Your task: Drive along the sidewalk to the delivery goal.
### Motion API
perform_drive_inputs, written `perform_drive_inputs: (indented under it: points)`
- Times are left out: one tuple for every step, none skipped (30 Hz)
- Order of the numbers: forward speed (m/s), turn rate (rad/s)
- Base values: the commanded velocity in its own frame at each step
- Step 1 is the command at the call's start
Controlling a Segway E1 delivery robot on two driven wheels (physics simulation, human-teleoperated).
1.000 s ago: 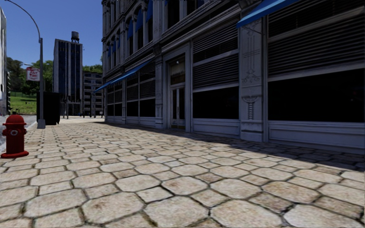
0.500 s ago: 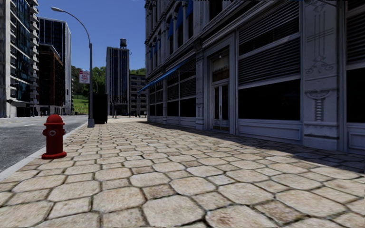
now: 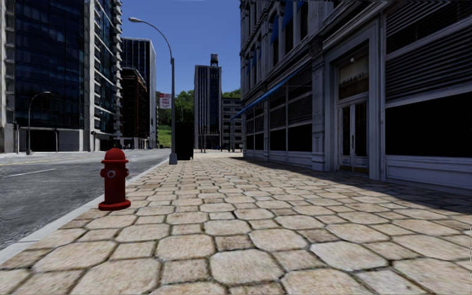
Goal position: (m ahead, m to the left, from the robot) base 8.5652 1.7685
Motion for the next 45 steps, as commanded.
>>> perform_drive_inputs:
  points:
    - [1.34,0.55]
    - [1.34,0.55]
    - [1.34,0.55]
    - [1.34,0.55]
    - [1.34,0.55]
    - [1.34,0.55]
    - [1.33,0.5]
    - [1.33,0.3]
    - [1.33,0.0]
    - [1.33,0.0]
    - [1.33,0.0]
    - [1.33,0.0]
    - [1.33,0.0]
    - [1.34,0.0]
    - [1.34,0.0]
    - [1.34,0.0]
    - [1.35,0.0]
    - [1.38,0.0]
    - [1.41,0.0]
    - [1.43,0.0]
    - [1.43,0.0]
    - [1.49,0.0]
    - [1.52,0.0]
    - [1.56,0.0]
    - [1.62,0.0]
    - [1.65,0.0]
    - [1.65,0.0]
    - [1.66,0.0]
    - [1.66,0.0]
    - [1.68,0.0]
    - [1.68,0.0]
    - [1.73,0.0]
    - [1.73,0.0]
    - [1.76,0.0]
    - [1.81,0.0]
    - [2.0,0.0]
    - [2.0,0.0]
    - [2.0,0.0]
    - [1.99,0.0]
    - [1.99,0.0]
    - [1.99,0.0]
    - [1.99,0.0]
    - [1.98,0.0]
    - [1.98,0.0]
    - [1.98,0.0]
